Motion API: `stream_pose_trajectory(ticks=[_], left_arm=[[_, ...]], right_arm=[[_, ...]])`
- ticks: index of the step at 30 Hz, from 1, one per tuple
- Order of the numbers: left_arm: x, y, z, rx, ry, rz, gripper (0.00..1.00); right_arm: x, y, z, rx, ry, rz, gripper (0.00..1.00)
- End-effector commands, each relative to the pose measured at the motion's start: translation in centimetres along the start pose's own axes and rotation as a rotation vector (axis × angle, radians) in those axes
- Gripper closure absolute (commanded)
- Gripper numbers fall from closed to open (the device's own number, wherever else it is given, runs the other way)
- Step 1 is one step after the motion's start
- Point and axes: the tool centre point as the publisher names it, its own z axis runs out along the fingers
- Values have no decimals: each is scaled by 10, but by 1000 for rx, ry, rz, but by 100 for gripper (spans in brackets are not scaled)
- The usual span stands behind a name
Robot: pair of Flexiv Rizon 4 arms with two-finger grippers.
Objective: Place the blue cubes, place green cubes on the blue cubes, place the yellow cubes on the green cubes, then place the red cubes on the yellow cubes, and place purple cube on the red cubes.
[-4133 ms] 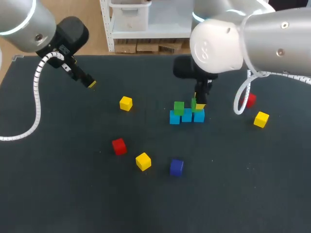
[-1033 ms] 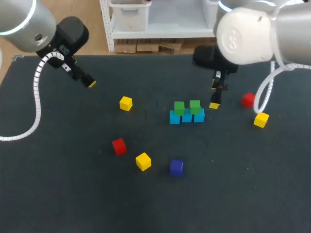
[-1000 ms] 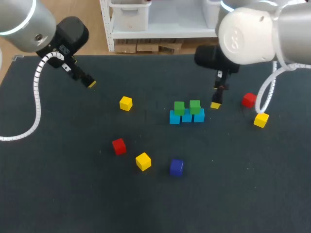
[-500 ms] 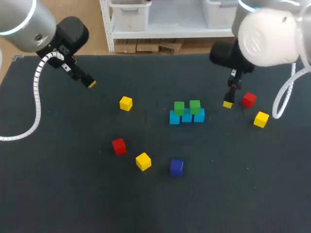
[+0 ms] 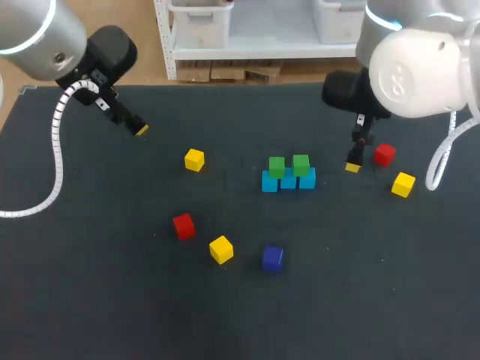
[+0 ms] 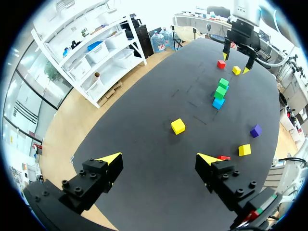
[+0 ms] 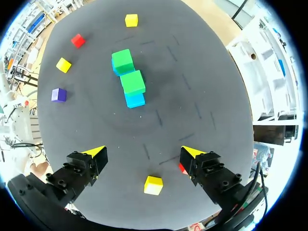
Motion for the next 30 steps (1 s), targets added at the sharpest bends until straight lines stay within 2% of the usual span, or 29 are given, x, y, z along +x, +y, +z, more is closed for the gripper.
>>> stream_pose_trajectory(ticks=[1,8,11,26,30], left_arm=[[0,2,1,4,0,3,0],[0,2,1,4,0,3,0],[0,2,1,4,0,3,0],[0,2,1,4,0,3,0],[0,2,1,4,0,3,0]], right_arm=[[2,2,1,5,-4,0,0],[5,0,2,17,-34,22,0],[2,-1,2,4,-70,-10,0],[2,-1,2,4,-70,-10,0],[3,-24,-1,31,-184,62,0]])
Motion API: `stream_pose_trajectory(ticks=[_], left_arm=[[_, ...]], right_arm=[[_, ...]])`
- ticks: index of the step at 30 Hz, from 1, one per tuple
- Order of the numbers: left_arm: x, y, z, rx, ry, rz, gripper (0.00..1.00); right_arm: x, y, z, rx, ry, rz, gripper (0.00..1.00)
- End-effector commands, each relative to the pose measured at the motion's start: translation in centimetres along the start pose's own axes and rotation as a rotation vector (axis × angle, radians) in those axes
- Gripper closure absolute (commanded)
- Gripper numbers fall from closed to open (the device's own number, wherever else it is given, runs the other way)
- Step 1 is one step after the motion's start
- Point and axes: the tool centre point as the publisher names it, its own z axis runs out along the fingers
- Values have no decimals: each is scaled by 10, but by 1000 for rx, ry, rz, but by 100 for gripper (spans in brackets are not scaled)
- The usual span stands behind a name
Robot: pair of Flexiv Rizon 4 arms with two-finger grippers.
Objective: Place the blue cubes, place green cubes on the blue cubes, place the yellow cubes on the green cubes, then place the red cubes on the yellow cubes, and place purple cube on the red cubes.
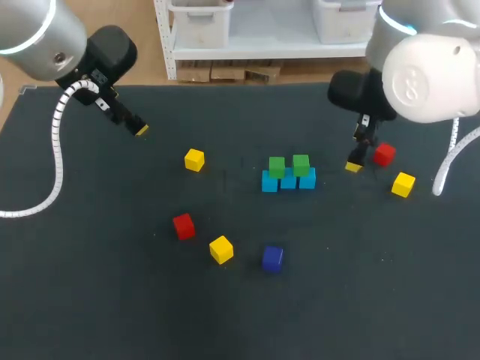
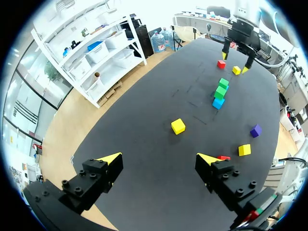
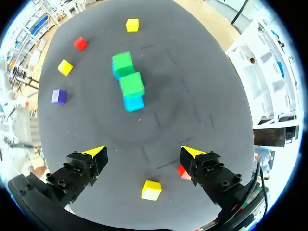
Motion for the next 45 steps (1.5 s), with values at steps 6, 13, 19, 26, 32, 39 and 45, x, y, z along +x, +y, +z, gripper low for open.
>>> stream_pose_trajectory(ticks=[6,13,19,26,32,39,45], left_arm=[[0,2,1,4,0,3,0],[0,2,1,4,0,3,0],[0,2,1,4,0,3,0],[0,2,1,4,0,3,0],[0,2,1,4,0,3,0],[0,2,1,4,0,3,0],[0,2,1,4,0,3,0]], right_arm=[[19,-40,-7,93,-178,142,0],[19,-62,-17,123,-355,231,0],[11,-88,-27,142,-426,267,0],[2,-123,-54,193,-458,286,0],[0,-141,-75,235,-448,301,0],[18,-158,-88,262,-495,368,0],[27,-165,-93,273,-516,394,0]])
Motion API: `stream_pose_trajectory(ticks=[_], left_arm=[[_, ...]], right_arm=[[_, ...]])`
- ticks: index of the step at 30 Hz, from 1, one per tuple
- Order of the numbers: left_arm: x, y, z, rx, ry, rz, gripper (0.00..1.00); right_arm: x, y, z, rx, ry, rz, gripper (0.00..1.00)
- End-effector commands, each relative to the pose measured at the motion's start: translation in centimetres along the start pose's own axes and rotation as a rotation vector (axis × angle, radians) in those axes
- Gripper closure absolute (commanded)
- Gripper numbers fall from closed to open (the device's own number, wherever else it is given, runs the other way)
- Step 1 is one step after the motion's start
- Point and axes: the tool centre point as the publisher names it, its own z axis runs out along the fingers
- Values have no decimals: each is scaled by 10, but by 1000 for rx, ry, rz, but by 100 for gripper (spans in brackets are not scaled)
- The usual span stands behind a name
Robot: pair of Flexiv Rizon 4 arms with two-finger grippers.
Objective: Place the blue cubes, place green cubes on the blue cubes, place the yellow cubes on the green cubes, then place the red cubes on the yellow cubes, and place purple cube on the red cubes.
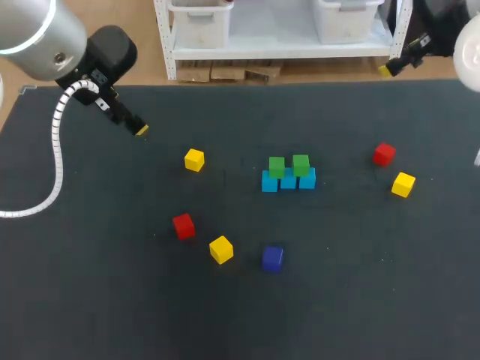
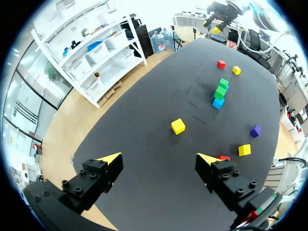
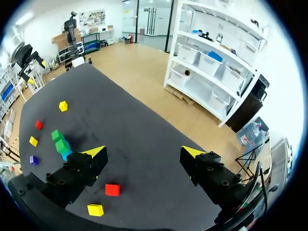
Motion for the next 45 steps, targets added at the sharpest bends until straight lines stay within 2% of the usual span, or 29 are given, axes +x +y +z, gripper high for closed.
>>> stream_pose_trajectory(ticks=[1,13,37,41,45], left_arm=[[0,2,1,4,0,3,0],[0,2,1,4,0,3,0],[0,2,1,4,0,3,0],[-13,-12,-18,-38,86,73,0],[-19,-47,-21,-25,122,234,0]], right_arm=[[4,-1,-5,3,-8,1,0],[8,9,-3,-31,3,-23,0],[8,9,-3,-31,3,-23,0],[8,9,-3,-31,3,-23,0],[8,9,-3,-31,3,-23,0]])
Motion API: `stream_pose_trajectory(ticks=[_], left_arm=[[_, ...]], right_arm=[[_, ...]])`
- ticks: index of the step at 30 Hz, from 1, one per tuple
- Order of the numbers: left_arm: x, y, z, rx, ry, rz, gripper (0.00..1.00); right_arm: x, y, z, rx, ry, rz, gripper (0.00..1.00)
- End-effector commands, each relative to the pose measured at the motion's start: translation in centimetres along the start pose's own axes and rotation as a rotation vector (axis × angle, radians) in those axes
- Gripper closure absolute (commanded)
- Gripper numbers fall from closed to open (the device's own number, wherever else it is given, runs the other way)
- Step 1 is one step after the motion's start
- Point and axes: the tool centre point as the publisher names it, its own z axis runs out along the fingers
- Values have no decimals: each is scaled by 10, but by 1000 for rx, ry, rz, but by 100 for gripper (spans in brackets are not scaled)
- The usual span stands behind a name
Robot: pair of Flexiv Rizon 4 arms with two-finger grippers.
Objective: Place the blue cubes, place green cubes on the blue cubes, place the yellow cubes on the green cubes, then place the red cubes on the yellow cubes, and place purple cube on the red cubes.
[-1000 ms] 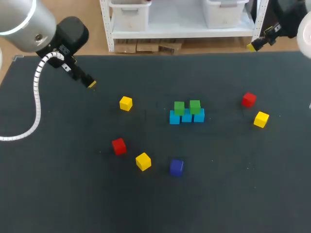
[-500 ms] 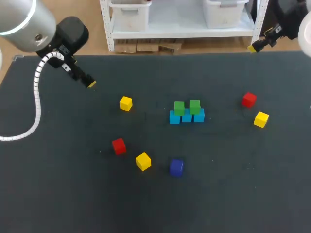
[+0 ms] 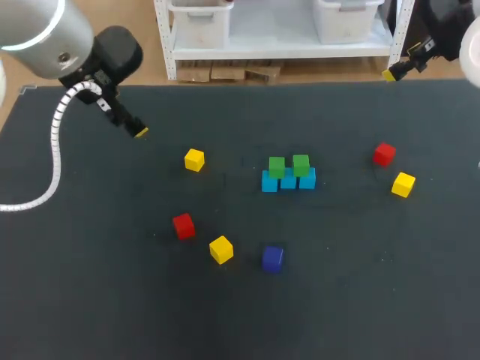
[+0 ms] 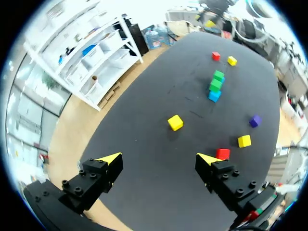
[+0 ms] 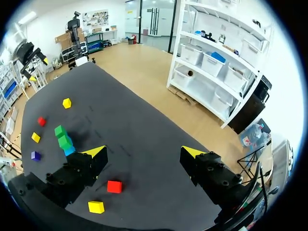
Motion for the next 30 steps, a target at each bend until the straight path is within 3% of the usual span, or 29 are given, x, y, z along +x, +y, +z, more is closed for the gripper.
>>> stream_pose_trajectory(ticks=[1,6,13,14,16,23,30], left_arm=[[-16,-36,-10,12,73,137,0],[-15,-64,-15,23,134,200,0],[1,-89,-25,52,80,263,0],[5,-99,-25,58,26,357,0],[12,-106,-21,152,-31,429,0],[38,-115,2,187,-48,657,0],[44,-140,6,257,-29,1012,0]], right_arm=[[1,0,-1,0,-1,0,0],[1,0,-1,0,-1,0,0],[1,0,-1,0,-1,0,0],[1,0,-1,0,-1,0,0],[1,0,-1,0,-1,0,0],[1,0,-1,0,-1,0,0],[1,0,-1,0,-1,0,0]])
